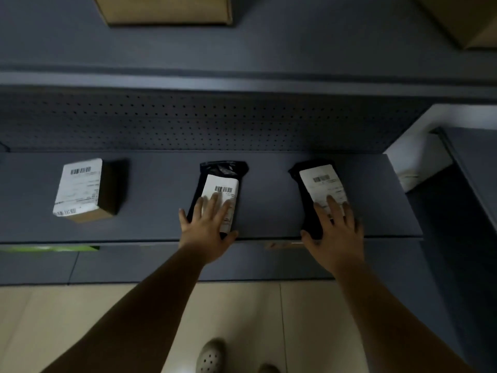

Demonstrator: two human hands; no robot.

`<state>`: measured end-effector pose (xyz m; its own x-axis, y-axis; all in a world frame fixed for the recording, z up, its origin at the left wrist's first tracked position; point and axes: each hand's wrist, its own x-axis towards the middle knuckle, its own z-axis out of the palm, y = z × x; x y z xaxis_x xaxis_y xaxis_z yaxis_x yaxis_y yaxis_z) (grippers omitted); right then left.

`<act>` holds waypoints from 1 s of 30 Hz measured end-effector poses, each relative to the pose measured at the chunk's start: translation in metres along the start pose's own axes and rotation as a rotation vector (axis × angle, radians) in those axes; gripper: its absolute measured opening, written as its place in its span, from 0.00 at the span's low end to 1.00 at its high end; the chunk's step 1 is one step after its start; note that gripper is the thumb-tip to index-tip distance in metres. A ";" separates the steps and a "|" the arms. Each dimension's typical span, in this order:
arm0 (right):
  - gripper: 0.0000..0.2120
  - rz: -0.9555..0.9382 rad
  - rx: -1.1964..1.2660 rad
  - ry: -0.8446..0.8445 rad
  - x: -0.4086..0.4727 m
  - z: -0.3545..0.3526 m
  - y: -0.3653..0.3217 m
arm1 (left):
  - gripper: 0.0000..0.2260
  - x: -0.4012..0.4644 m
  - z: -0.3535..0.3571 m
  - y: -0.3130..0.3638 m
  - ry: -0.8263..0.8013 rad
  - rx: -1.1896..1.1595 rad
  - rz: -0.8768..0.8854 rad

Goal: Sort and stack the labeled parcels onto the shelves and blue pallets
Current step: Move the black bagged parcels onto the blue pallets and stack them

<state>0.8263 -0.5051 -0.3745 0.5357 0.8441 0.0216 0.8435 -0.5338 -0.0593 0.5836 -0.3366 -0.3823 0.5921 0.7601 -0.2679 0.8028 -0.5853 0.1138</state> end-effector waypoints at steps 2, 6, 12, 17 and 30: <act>0.36 0.002 -0.020 -0.004 0.005 0.010 0.009 | 0.35 0.005 0.008 -0.001 0.007 -0.021 -0.029; 0.36 -0.001 -0.013 -0.023 0.012 0.024 0.020 | 0.35 0.003 0.022 -0.003 0.031 -0.072 -0.054; 0.36 -0.009 -0.035 -0.039 0.027 0.030 0.022 | 0.33 0.004 0.035 -0.004 0.140 -0.084 -0.054; 0.37 0.001 -0.052 -0.026 0.029 0.039 0.023 | 0.31 0.009 0.039 0.001 0.159 -0.085 -0.068; 0.36 0.014 -0.003 0.009 0.029 0.041 0.022 | 0.30 0.015 0.028 0.030 0.196 -0.101 -0.143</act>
<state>0.8589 -0.4908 -0.4163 0.5481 0.8359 0.0294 0.8358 -0.5460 -0.0571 0.6149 -0.3505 -0.4098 0.4667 0.8789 -0.0989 0.8763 -0.4444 0.1861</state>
